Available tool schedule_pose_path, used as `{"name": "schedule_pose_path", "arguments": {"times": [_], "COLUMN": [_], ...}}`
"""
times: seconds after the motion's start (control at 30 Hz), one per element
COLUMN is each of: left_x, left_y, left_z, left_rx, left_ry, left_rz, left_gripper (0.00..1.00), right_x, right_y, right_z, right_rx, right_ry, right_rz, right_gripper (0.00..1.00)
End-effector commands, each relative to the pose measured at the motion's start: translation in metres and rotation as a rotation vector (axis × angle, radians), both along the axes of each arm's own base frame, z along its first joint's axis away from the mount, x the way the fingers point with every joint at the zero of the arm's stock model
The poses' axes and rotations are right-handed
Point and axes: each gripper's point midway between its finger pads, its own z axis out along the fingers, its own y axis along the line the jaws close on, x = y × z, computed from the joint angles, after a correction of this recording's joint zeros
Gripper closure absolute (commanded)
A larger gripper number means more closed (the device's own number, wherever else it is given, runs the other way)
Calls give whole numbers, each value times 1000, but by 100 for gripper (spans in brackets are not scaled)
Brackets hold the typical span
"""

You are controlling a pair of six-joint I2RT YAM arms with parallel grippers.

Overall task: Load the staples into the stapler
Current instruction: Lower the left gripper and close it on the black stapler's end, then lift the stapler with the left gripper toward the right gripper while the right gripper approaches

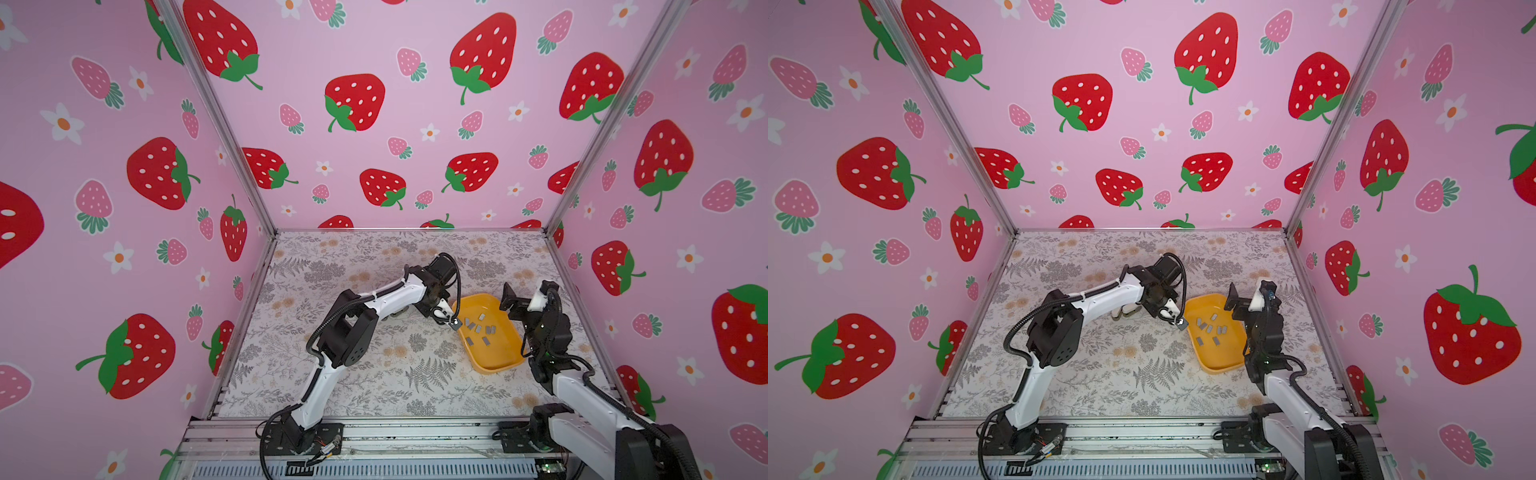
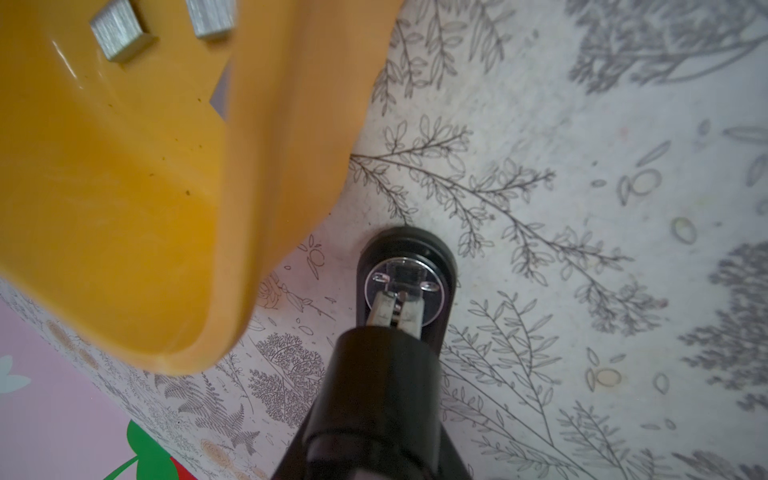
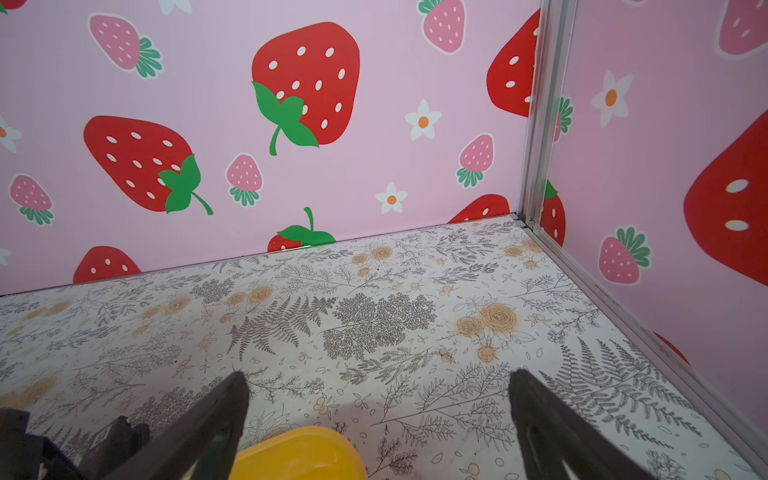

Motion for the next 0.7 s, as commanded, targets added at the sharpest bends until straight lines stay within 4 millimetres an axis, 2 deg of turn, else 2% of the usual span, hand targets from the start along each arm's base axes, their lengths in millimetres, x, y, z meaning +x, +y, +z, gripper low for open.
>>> {"name": "schedule_pose_path", "arguments": {"times": [0.0,0.07,0.2,0.33,0.37,0.5,0.67], "left_x": [-20,-18,-16,-14,-12,-11,3], "left_y": [13,14,13,5,3,-9,-8], "left_z": [-15,-15,-16,-6,-1,32,68], "left_rx": [81,90,84,27,3,-134,-279], "left_ry": [100,95,99,118,121,142,51], "left_rz": [-22,-18,-11,11,24,71,162], "left_gripper": [69,75,80,93,99,100,100], "right_x": [5,5,7,7,7,9,7], "right_y": [-5,-5,-4,-5,-6,-8,-16], "right_z": [16,17,15,16,15,17,21], "right_rx": [11,12,12,13,16,40,92], "right_ry": [-38,-38,-30,-31,-28,-23,-36], "right_rz": [-30,-31,-29,-33,-39,-53,-97], "right_gripper": [1,1,1,1,1,1,1]}}
